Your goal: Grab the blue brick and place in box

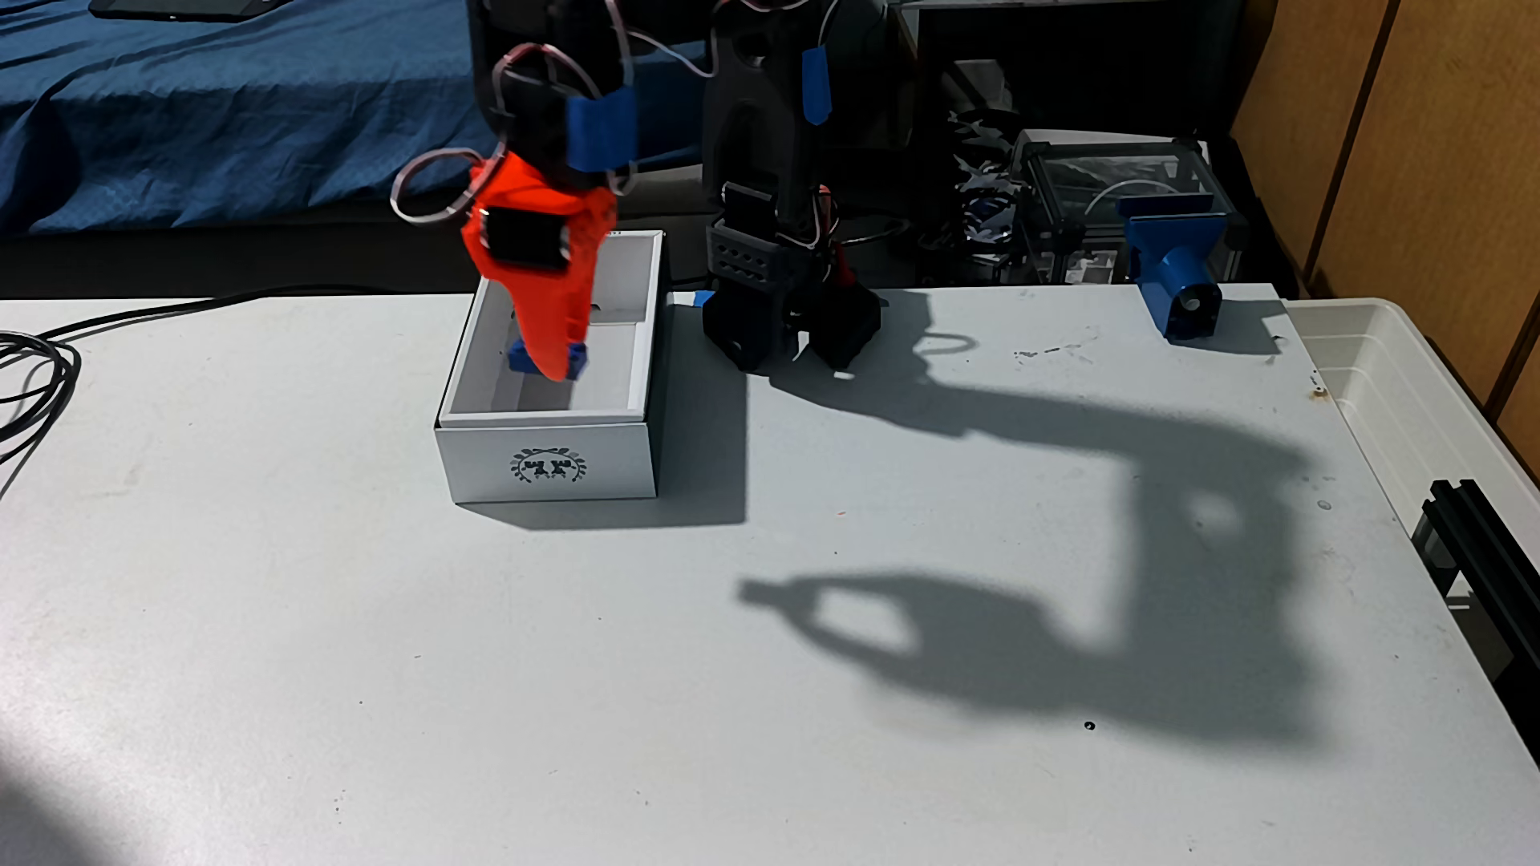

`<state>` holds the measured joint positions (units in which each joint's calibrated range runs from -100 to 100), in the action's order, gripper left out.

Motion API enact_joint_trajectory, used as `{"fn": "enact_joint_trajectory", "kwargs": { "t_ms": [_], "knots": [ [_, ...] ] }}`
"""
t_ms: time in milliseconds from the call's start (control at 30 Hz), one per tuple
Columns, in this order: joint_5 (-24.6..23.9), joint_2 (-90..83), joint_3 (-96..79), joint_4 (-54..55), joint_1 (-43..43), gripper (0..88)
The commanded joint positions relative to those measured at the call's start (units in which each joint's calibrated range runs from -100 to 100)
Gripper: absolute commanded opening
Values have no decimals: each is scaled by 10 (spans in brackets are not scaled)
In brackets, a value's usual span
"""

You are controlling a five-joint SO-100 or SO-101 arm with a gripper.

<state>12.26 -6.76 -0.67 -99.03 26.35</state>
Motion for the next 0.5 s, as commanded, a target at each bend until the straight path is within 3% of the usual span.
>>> {"fn": "enact_joint_trajectory", "kwargs": {
  "t_ms": [0,467],
  "knots": [
    [5,-33,-7,-5,43,7],
    [30,-49,-52,-1,159,7]
  ]
}}
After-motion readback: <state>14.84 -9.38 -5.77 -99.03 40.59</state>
